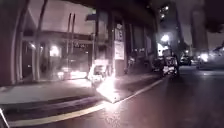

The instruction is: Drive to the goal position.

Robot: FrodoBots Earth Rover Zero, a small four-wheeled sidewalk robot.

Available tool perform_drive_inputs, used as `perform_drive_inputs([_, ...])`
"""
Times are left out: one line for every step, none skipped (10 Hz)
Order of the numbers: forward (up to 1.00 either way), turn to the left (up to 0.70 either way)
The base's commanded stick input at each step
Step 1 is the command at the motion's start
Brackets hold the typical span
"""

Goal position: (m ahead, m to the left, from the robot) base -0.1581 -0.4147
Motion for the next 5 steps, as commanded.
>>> perform_drive_inputs([0.00,-0.45])
perform_drive_inputs([0.00,-0.45])
perform_drive_inputs([0.00,-0.45])
perform_drive_inputs([0.00,-0.45])
perform_drive_inputs([0.00,-0.45])
